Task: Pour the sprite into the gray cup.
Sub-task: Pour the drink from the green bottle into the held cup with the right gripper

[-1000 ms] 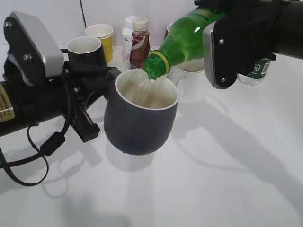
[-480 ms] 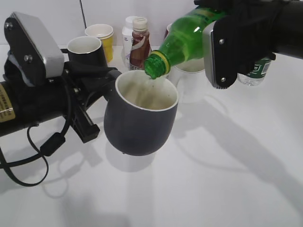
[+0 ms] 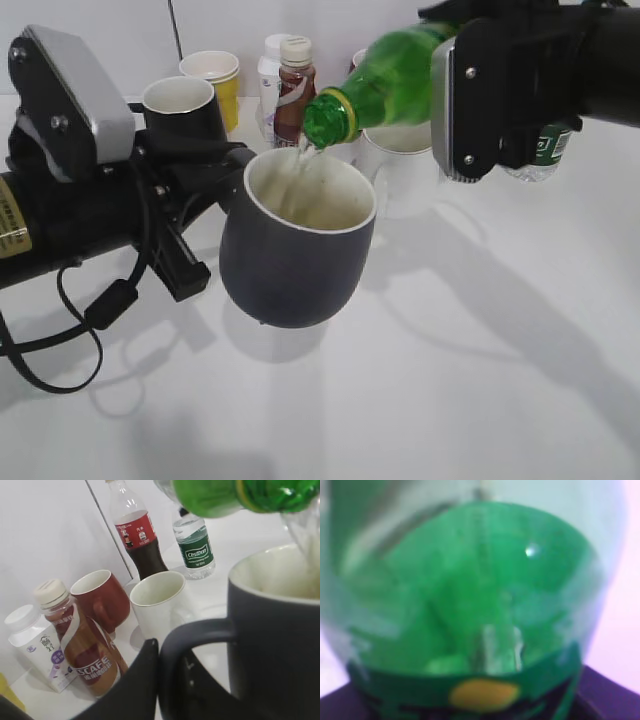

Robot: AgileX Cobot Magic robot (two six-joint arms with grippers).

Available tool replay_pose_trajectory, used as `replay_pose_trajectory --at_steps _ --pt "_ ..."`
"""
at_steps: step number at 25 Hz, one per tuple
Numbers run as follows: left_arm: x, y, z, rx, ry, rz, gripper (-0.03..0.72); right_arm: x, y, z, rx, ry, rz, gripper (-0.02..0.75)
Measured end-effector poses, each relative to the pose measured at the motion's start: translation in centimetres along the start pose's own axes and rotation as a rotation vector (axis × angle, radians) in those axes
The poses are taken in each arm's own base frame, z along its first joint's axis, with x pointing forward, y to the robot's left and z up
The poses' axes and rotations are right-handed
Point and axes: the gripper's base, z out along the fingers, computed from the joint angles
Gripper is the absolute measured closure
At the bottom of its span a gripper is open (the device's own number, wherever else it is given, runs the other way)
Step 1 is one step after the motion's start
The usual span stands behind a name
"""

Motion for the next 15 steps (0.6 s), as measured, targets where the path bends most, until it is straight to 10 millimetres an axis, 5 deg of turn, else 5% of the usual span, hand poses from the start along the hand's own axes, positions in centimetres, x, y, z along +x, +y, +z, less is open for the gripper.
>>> replay_pose_trajectory --at_steps 8,15 --pt "0.0 0.7 0.0 -0.081 -0.003 -0.081 0.631 -0.1 0.6 0.0 -0.068 0.023 0.435 0.324" --pt "0.3 2.3 -0.2 -0.261 0.017 -0.074 0.631 -0.3 0.5 -0.1 -0.024 0.009 1.183 0.324"
